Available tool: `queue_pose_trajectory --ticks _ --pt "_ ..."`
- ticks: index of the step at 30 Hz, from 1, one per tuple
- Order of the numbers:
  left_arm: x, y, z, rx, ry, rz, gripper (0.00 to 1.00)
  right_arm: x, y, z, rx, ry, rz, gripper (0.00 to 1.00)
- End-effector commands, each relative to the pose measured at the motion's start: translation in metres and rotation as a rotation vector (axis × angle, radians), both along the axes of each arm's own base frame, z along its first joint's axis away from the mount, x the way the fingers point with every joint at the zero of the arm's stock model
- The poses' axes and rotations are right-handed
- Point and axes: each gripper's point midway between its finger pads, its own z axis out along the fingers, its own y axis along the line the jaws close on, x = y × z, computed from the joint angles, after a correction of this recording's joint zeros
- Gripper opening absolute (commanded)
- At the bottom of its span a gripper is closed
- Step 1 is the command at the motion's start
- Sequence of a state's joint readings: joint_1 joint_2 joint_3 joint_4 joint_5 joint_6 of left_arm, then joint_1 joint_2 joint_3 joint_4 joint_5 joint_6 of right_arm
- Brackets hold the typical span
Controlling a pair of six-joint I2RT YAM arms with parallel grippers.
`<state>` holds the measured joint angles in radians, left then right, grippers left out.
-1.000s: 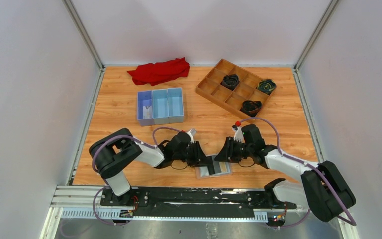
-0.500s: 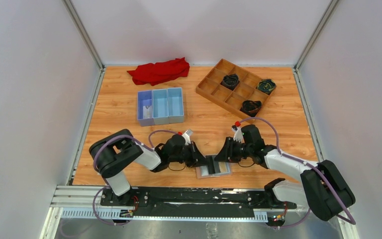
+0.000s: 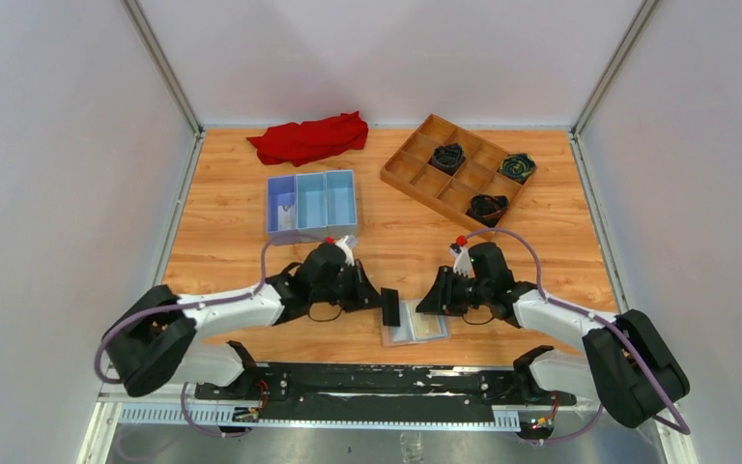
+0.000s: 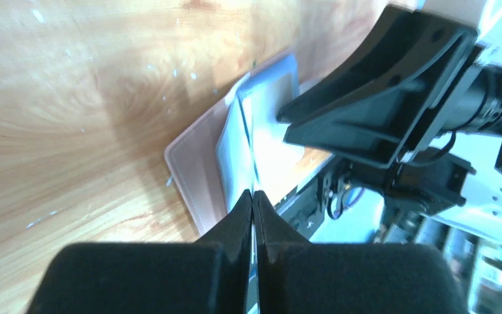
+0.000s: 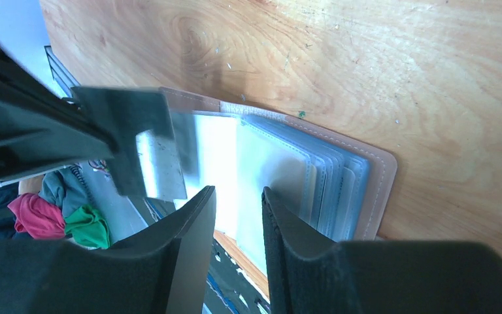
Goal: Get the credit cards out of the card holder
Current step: Remove the credit card from the card holder, then place the credit card in the storage box.
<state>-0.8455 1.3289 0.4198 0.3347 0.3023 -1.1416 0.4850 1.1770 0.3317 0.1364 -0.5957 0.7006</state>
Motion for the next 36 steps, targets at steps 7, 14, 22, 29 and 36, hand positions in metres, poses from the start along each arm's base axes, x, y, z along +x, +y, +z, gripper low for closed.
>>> queue_pose_trajectory --ticks 7,14,22,29,36 --pt "0.069 0.119 0.091 0.831 -0.284 0.058 0.00 -0.020 -0.016 -0.030 -0.118 0.092 0.007 0.37" --pt "0.136 0.162 0.130 1.104 -0.326 0.134 0.00 -0.020 -0.016 -0.026 -0.113 0.084 0.004 0.36" --pt "0.200 0.179 0.138 1.277 -0.341 0.217 0.00 -0.024 -0.022 -0.026 -0.143 0.094 -0.007 0.39" --pt "0.236 0.170 0.128 1.313 -0.331 0.225 0.00 -0.012 -0.028 -0.008 -0.207 0.052 -0.017 0.46" --pt "0.261 0.177 0.109 1.376 -0.295 0.259 0.00 0.027 -0.040 0.025 -0.342 -0.091 -0.035 0.47"
